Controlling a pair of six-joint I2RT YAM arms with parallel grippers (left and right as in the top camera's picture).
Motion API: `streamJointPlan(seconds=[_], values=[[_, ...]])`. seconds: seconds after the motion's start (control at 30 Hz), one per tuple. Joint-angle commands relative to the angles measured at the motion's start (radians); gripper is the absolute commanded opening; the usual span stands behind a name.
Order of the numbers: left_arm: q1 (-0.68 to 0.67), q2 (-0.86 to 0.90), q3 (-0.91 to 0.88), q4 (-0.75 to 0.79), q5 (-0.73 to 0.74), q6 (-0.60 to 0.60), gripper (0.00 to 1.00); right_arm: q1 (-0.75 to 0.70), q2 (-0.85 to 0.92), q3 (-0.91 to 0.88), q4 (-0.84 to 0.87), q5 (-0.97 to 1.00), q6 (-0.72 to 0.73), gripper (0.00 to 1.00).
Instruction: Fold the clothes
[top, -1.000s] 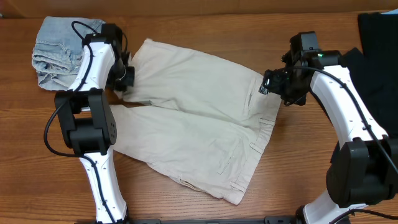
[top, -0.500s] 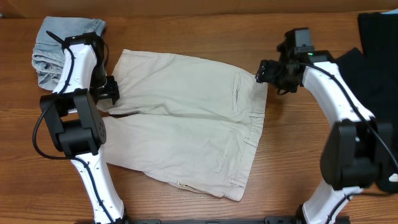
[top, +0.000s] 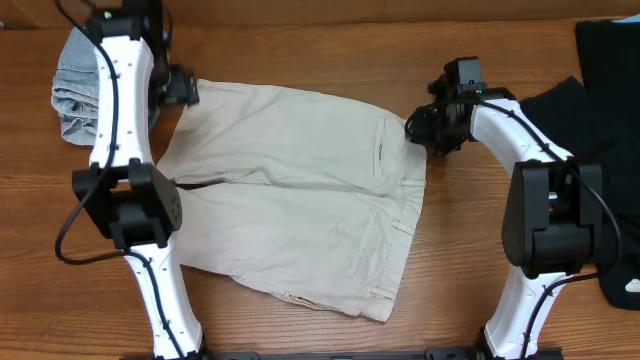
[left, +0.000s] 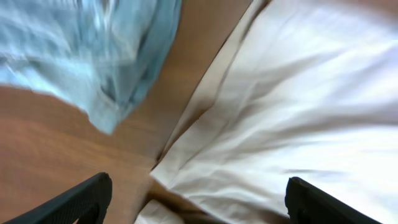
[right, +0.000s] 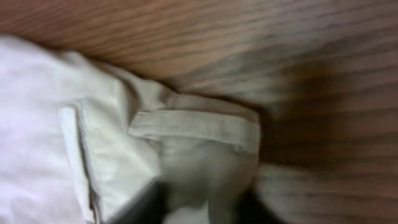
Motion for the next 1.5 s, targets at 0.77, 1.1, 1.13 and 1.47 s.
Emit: streamJointPlan(seconds=[0.77,1.1,1.13,1.47], values=[[-0.05,-0.08,0.357,-0.046,-0.013,-0.032,0.96,-0.105,-0.054,0.394,-0.042,-0.12,-0.103,1.0],[-0.05,-0.323,0.446,-0.165,0.002,-0.069,1.0,-0.044,-0.243,0.868,-0.703,-0.119,-0.111,1.0],[-0.05,-0.36,0.438,-0.165,0.031,-0.074,1.0,-0.027,-0.284,0.886,-0.776,-0.114,-0.111,1.0],[-0.051,-0.64,0.174,-0.166,0.045,-0.164,1.0,0.066,-0.552,0.834,-1.0,0.104,0.145,1.0]])
